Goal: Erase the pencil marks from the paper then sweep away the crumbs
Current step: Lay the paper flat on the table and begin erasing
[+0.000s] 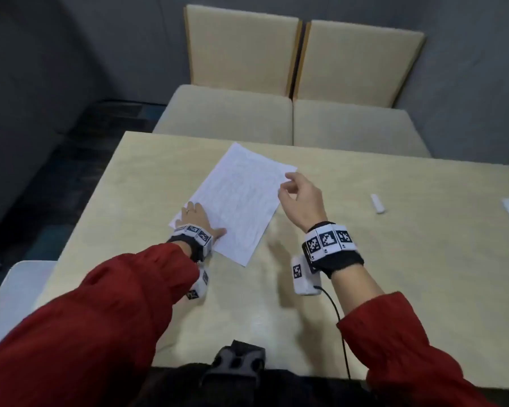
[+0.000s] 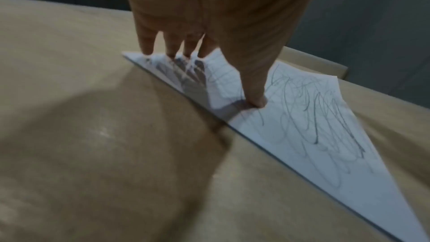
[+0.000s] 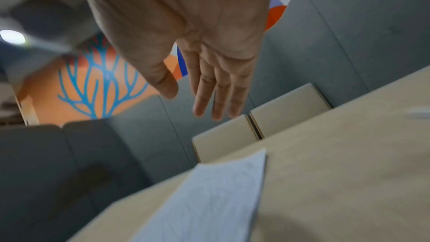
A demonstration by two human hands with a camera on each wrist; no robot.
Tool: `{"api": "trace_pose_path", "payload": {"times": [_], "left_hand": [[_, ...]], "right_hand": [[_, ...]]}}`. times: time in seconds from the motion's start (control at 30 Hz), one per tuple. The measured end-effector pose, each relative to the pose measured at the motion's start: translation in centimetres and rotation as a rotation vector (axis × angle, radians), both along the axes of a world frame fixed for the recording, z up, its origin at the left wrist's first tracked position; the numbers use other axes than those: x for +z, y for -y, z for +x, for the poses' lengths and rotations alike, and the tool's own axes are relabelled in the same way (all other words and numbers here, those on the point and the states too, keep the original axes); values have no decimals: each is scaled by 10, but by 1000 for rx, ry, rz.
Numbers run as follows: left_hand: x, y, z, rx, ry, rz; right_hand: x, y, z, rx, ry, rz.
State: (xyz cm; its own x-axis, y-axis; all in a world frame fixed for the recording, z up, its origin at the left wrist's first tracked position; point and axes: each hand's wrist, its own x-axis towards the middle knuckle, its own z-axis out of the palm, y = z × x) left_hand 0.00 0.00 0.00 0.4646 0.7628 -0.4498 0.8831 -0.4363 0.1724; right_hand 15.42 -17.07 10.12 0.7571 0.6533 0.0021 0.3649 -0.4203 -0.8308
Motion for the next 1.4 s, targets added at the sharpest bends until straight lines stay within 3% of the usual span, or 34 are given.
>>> {"api": "trace_pose_path", "payload": {"times": [0.17, 0.43, 0.57, 0.8, 0.93, 1.1, 1.4], "left_hand": [[2, -3, -7, 115, 6, -15], [0, 0, -15, 128, 93, 96], [0, 4, -15, 154, 145, 126], [6, 8, -15, 180, 226, 37], [10, 9, -15, 244, 352, -50], [13, 18, -17, 89, 420, -105], [21, 0, -15, 226, 596, -225]], "right_hand": [[-51, 2, -7, 181, -27, -427], [-82, -19, -22, 291, 53, -704], [-84, -25, -26, 237, 13, -671], [-86, -28, -26, 131, -83, -580], [-85, -23, -24, 62, -168, -542], [-86, -6, -16, -72, -263, -433], [-73, 54, 2, 133, -288, -244]]}}
